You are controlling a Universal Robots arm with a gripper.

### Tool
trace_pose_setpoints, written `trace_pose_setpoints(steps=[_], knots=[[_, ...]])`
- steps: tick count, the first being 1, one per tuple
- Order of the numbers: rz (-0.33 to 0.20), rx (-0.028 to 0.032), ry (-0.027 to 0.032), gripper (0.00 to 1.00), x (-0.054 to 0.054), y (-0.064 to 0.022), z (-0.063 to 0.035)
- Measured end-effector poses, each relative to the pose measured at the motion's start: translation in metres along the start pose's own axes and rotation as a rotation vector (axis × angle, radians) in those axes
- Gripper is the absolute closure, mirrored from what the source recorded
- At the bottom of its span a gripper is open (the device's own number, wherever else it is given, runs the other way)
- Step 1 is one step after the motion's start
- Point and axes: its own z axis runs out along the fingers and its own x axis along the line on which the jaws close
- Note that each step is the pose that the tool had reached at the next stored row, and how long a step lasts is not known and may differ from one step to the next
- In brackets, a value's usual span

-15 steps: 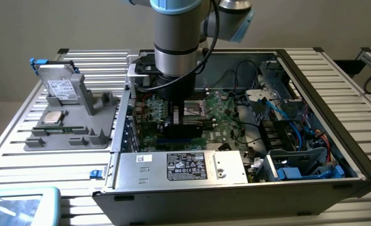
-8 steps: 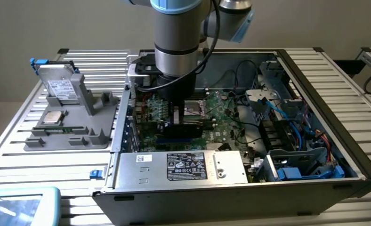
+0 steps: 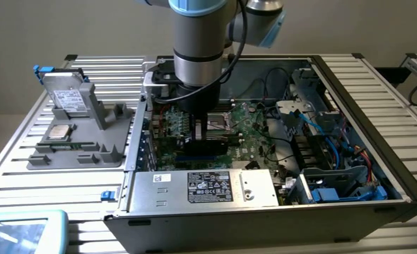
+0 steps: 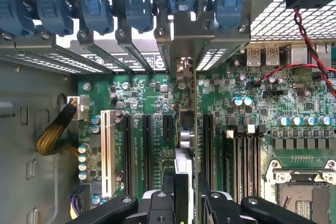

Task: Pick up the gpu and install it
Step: 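Insert the gpu into the slot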

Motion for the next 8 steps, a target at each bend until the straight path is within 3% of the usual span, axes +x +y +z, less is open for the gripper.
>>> trace_pose_setpoints(steps=[8], knots=[[0.0,0.0003,-0.0014,0.73,0.0008,0.0009,0.0006]])
